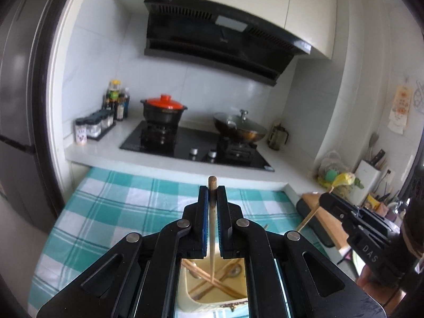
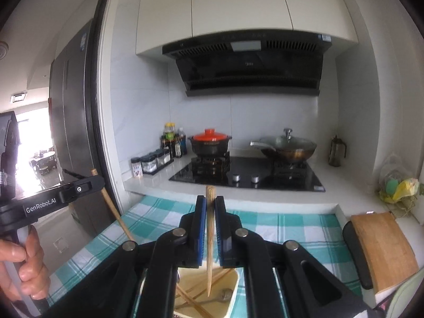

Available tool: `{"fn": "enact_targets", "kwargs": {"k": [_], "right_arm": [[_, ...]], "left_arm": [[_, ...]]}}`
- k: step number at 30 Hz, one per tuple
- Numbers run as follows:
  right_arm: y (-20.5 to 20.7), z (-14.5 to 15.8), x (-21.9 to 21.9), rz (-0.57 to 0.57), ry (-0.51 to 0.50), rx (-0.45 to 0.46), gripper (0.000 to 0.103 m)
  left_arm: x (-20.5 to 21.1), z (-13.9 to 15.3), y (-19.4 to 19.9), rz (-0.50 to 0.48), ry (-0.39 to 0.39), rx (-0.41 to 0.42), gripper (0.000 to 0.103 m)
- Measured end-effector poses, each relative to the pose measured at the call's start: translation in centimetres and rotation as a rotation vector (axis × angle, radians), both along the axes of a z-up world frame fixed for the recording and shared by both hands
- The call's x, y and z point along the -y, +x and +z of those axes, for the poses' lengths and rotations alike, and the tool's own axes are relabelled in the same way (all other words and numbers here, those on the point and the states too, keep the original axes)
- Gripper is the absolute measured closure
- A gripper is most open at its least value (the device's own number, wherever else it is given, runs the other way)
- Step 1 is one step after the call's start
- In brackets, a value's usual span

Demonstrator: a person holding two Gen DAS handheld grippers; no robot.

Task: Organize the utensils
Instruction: 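Lift both chopsticks to the cream caddy and drop them inside, then withdraw both open tools back over the last two chopsticks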

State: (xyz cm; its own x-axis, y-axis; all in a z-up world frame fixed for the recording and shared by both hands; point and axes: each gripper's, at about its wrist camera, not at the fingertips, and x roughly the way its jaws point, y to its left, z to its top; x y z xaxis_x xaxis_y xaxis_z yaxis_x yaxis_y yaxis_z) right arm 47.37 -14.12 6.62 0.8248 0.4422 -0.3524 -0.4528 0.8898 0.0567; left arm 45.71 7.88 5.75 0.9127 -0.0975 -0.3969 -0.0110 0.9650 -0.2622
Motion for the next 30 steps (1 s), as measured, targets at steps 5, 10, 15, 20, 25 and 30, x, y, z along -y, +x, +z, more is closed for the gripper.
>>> {"fn": "enact_targets", "kwargs": {"k": [5,10,15,20,25,30], "right_arm": [[4.3,-5.7,-1.6,0.055,-0.055,-0.240,0.096],[6.2,-8.4,-2.5,0.032,-0.090,-0.318,0.087],[4.2,-5.9,-0.3,0.005,-0.012,-0.263,0.055],[-2.1,-4.5,2.1,0.019,-0.118,-0.242,0.054],[-11.4,-7.7,4.2,0.063,-0.253,-0.233,0.051],[-18.4,-12.6,5.4,0.016,-0.290,-0.236,0.051]], "left_arm": [[1.0,-5.0,3.8,-0.033,-0.002,-0.161,0.099],[2.0,-7.2,4.9,-0.039,0.046,-0.244,0.088],[1.3,-6.1,0.7,-0.022,0.140,-0.215,0.025],[-0.1,-7.8,-6.3,-0.069,0.262,-0.320,0.016],[0.2,-13.1,-14.8,-0.067,0.279,-0.422,0.014],[2.5,-16.5,-19.8,-0.023,0.239,-0.441,0.014]]}}
